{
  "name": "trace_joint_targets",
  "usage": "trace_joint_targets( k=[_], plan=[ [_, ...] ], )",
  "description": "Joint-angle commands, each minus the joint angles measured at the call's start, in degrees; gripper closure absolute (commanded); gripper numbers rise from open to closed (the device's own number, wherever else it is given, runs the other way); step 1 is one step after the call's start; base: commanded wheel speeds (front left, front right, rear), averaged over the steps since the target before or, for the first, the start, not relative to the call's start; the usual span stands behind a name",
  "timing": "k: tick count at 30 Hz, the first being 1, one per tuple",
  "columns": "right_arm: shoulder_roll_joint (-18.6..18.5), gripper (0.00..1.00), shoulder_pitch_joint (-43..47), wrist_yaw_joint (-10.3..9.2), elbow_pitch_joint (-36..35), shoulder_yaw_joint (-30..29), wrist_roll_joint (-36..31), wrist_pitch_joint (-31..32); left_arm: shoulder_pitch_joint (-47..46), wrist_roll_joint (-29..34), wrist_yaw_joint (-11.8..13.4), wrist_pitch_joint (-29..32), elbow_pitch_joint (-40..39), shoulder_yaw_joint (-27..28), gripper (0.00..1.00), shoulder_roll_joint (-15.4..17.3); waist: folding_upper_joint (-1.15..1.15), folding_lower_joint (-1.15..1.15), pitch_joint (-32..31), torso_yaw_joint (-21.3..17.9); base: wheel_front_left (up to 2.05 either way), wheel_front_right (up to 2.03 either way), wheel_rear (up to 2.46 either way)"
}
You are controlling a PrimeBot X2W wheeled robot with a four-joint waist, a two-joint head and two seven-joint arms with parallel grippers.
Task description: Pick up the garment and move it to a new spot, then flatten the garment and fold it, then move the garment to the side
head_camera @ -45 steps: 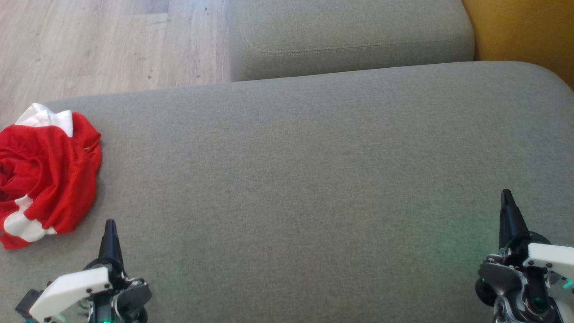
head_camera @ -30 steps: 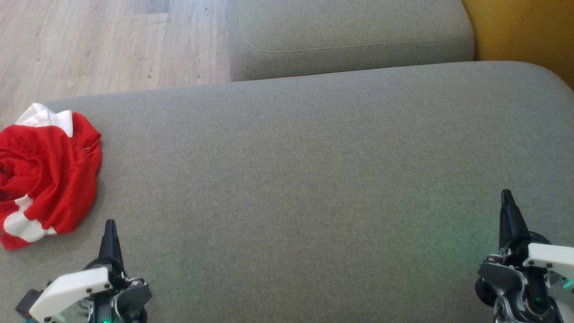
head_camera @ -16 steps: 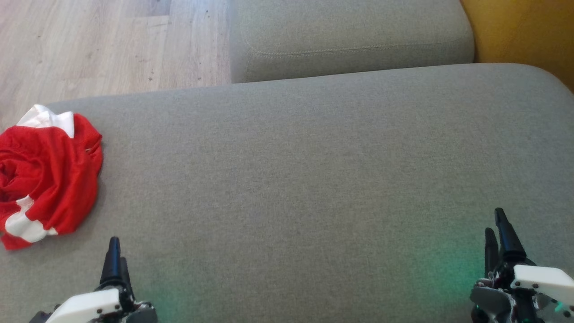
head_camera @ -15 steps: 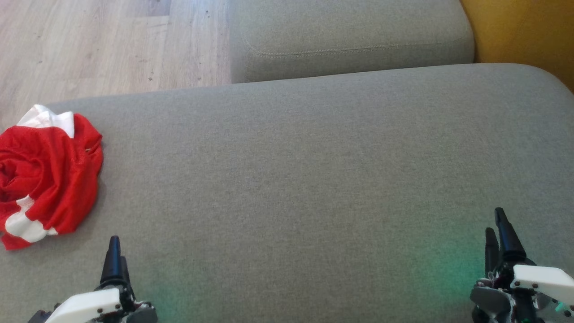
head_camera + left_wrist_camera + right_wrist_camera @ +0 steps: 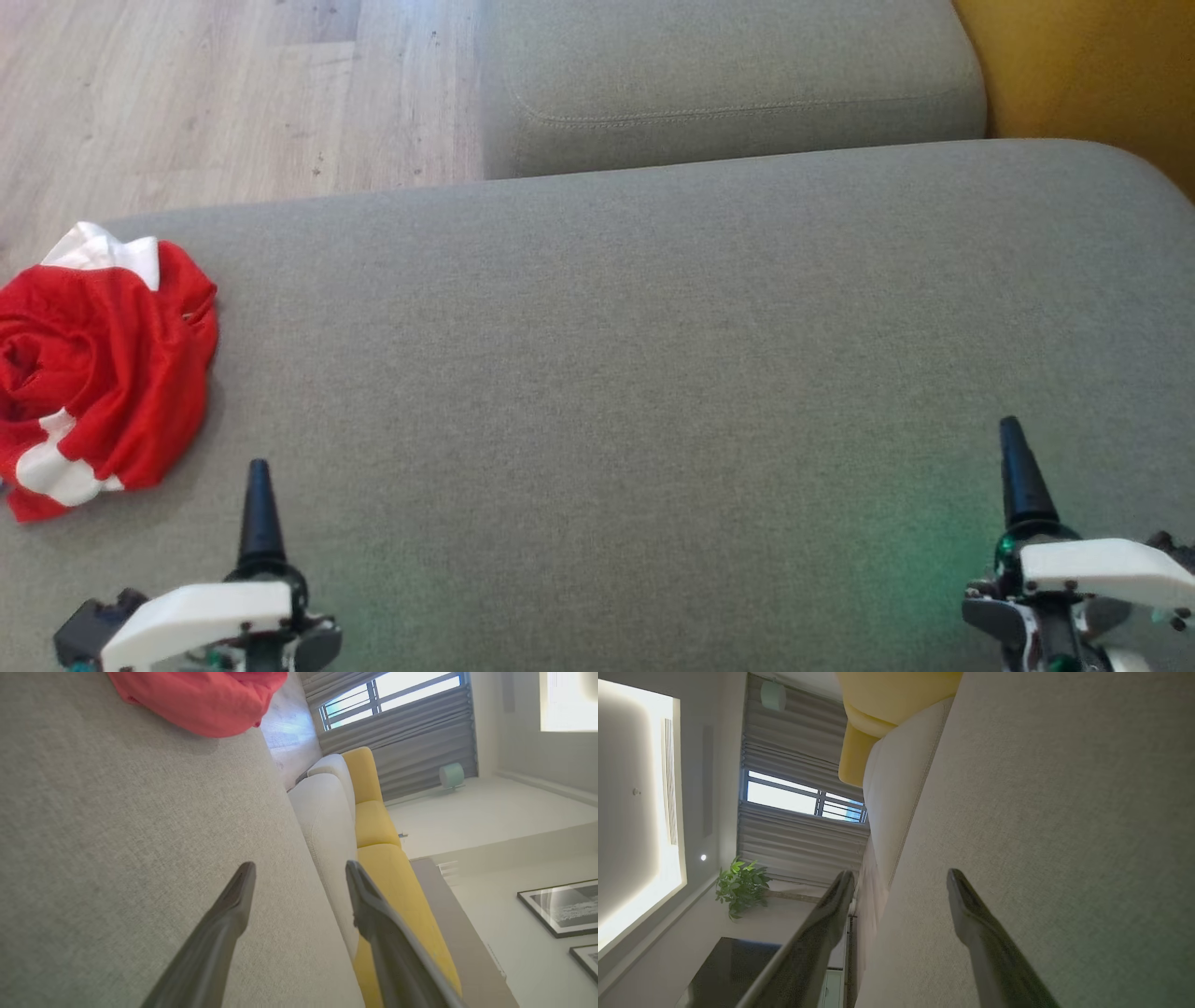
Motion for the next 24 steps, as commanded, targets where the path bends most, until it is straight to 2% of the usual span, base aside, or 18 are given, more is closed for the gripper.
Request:
trace_joint_targets(
  k=[1,16,24],
  plan=[
    [-0.61,0.00,-1.76,-0.01,-2.43,1.03,-2.30,-0.77,-2.02,2.30,0.41,-0.63,-2.43,-0.21,0.00,0.26,0.00,0.00,-0.08,0.00,0.00,0.00,0.00],
    [-1.37,0.00,-0.97,-0.02,-4.21,5.07,-14.26,-3.30,-1.12,14.56,3.05,-3.18,-3.89,-3.21,0.00,0.30,0.00,0.00,-1.25,0.13,0.00,0.00,0.00],
    [-1.56,0.00,-0.54,-0.02,-4.76,6.50,-19.04,-4.49,-0.57,18.95,3.21,-4.38,-4.20,-4.31,0.00,0.32,0.00,0.00,-1.83,0.31,0.00,0.00,0.00]
  ],
)
